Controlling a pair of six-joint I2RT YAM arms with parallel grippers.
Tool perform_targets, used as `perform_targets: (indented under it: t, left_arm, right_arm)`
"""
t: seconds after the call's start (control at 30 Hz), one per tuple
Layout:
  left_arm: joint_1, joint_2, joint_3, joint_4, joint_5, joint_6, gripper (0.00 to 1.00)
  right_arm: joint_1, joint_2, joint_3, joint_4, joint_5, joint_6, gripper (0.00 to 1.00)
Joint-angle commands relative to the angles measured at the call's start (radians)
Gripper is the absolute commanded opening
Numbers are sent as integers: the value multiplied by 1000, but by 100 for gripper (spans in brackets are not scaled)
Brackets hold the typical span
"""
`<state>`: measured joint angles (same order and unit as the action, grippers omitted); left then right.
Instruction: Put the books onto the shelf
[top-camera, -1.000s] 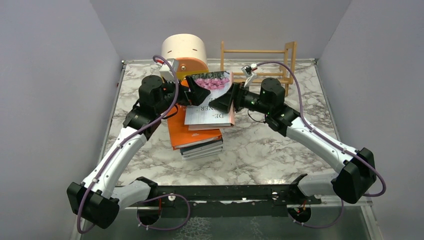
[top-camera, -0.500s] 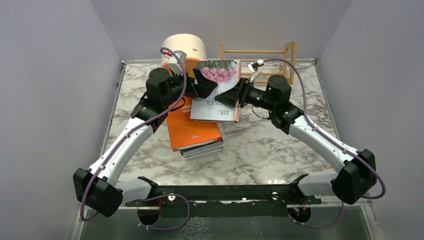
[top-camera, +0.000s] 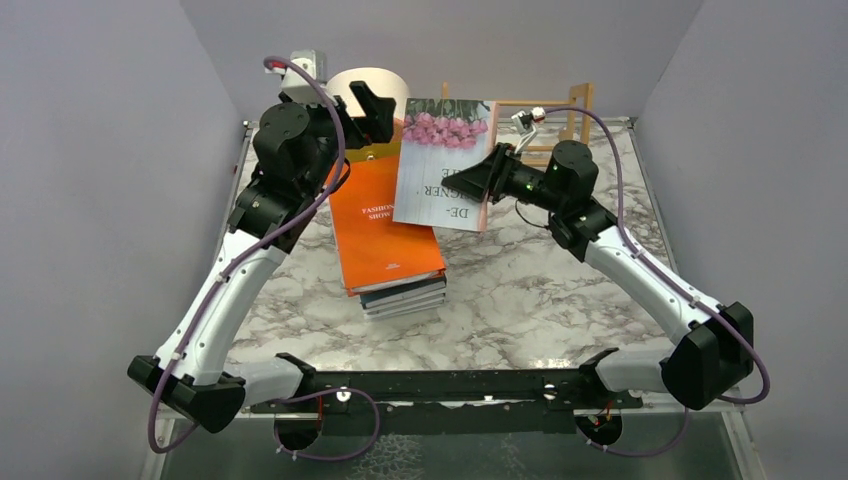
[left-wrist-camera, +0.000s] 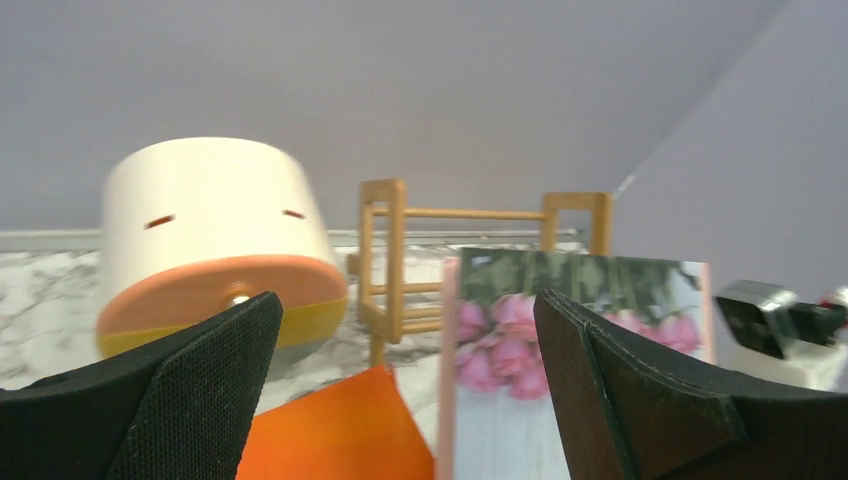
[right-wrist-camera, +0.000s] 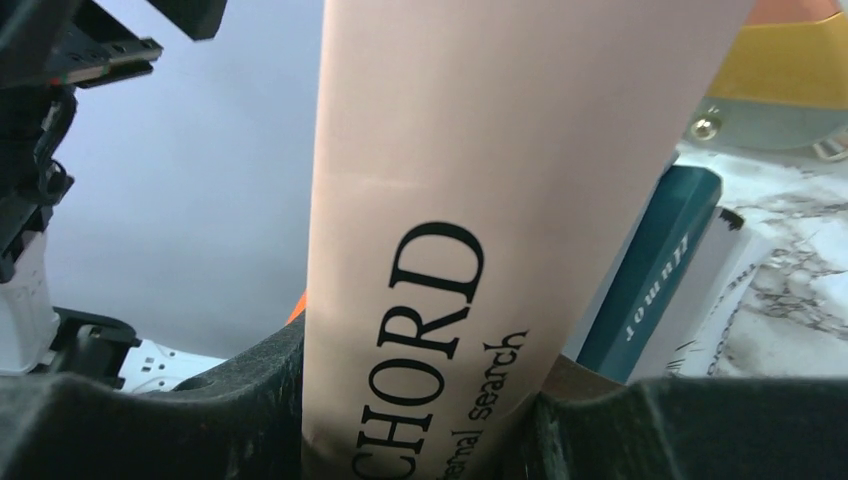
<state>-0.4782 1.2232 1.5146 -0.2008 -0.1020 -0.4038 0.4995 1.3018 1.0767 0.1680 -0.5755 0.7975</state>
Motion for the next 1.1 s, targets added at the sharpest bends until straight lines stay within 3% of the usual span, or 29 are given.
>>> perform_targets:
  t: [0.0,0.37,0.8,1.07]
  left_arm:
    - [-1,-70,-57,-94,-242,34,93]
    - [-1,-225,-266,-40,-243,13,93]
    - [-1,-235,-423,55,-284,-2,93]
    - [-1,-210,-463,113,-295,2,93]
  right_arm:
    - [-35,6,46,-37,37,-90,13]
    - [-135,99,305,-149,334,-271,10]
    - [-139,509,666,-307,698,-467,6]
    - [-139,705,825,-362,816,-563,5]
